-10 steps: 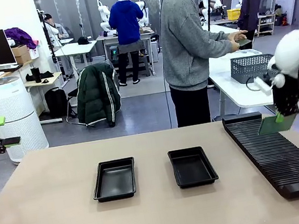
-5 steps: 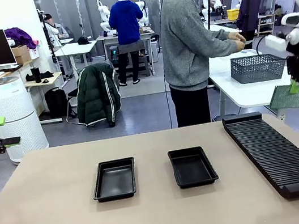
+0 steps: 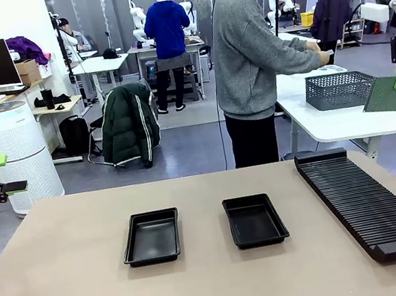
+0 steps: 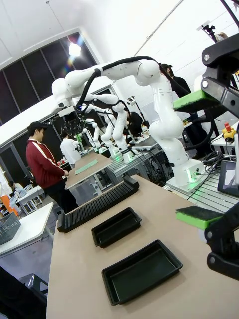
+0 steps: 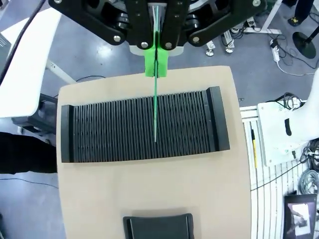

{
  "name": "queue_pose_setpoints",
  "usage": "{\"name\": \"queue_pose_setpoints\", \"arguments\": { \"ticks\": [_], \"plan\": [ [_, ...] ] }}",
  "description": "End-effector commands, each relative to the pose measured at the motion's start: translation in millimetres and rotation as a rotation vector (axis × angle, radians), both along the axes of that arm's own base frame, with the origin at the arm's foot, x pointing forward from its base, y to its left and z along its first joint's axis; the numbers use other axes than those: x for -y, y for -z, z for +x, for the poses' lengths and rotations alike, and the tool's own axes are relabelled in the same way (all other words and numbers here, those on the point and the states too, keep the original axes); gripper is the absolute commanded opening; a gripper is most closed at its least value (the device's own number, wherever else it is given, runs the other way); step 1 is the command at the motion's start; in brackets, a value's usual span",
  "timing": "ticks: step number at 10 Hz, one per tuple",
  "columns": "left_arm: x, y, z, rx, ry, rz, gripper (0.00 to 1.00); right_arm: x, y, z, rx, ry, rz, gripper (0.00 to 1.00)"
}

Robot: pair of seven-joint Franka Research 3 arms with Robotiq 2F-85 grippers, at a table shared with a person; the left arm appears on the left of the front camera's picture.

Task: Inspect and transfer BCBs to ESD trays.
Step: Pick up the Blank PCB from the PCB Rack and place it in the left ESD tray.

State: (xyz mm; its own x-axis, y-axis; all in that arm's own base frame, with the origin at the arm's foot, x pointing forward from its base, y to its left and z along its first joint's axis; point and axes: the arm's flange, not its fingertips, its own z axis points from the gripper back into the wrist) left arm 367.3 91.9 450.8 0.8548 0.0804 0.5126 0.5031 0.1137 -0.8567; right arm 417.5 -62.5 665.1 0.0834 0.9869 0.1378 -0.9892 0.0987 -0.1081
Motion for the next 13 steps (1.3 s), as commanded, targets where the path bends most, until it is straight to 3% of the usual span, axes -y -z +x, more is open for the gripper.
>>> {"name": "queue_pose_setpoints", "arguments": {
  "ticks": [1,6,7,13],
  "plan": [
    [-1,-1,0,-0.006,-0.004,-0.006,1.0,-2,-26,3,-0.012,0.032,-0.018,0.0],
    [-1,-1,0,-0.006,-0.004,-0.006,1.0,-1,-68,-10,0.011,0.066,-0.032,0.0],
    [-1,-1,0,-0.006,-0.004,-0.006,1.0,0,-58,-8,0.025,0.022,-0.006,0.0],
    [-1,-1,0,-0.006,-0.004,-0.006,1.0,0,-58,-8,0.025,0.022,-0.006,0.0]
  ]
}}
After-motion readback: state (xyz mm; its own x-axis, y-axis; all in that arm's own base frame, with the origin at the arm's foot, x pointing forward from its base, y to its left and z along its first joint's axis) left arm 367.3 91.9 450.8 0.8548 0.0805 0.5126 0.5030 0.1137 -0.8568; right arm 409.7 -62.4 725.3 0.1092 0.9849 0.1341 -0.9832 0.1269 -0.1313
